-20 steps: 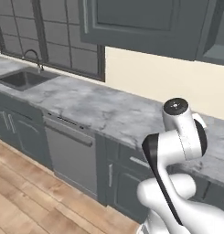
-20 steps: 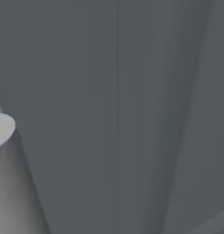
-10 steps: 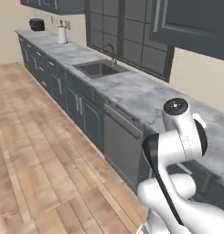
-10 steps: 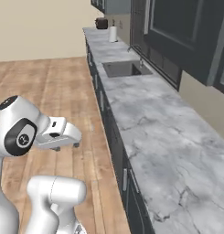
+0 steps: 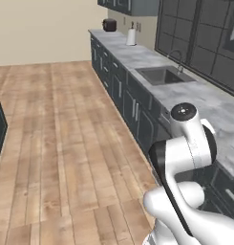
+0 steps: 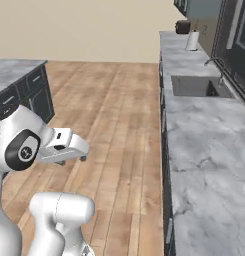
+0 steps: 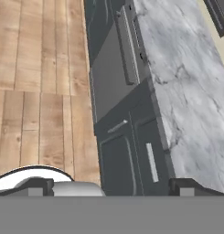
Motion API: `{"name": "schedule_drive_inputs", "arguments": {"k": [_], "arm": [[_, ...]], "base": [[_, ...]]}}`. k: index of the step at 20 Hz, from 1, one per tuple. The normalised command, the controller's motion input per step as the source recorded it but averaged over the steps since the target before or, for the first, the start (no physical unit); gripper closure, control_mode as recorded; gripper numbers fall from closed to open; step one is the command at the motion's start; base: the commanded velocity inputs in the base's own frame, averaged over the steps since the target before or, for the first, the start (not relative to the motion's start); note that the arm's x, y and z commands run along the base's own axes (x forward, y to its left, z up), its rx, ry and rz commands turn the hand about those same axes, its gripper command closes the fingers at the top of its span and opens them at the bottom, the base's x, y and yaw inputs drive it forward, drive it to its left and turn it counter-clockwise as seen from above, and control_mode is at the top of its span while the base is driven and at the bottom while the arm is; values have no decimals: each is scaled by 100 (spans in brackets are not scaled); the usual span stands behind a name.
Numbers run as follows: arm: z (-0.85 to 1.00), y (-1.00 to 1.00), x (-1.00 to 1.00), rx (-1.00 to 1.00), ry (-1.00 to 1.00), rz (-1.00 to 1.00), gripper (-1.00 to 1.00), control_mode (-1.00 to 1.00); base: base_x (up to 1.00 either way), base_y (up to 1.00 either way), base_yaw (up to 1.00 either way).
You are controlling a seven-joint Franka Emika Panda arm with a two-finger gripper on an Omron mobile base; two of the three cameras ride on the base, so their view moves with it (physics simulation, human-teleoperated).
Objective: Organize the utensils by type. Pick up the wooden spoons from the counter and place them in the open cabinet. Then pick up the metallic utensils from the counter and place them in the open drawer.
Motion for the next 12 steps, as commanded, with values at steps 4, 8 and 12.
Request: {"name": "schedule_drive_inputs", "arguments": {"k": [4,8,12], "arm": [[0,0,0,0,0,0,-100,100],[0,0,0,0,0,0,-100,100],[0,0,0,0,0,0,-100,100]], "base": [[86,0,38],[100,3,24],[100,19,17]]}}
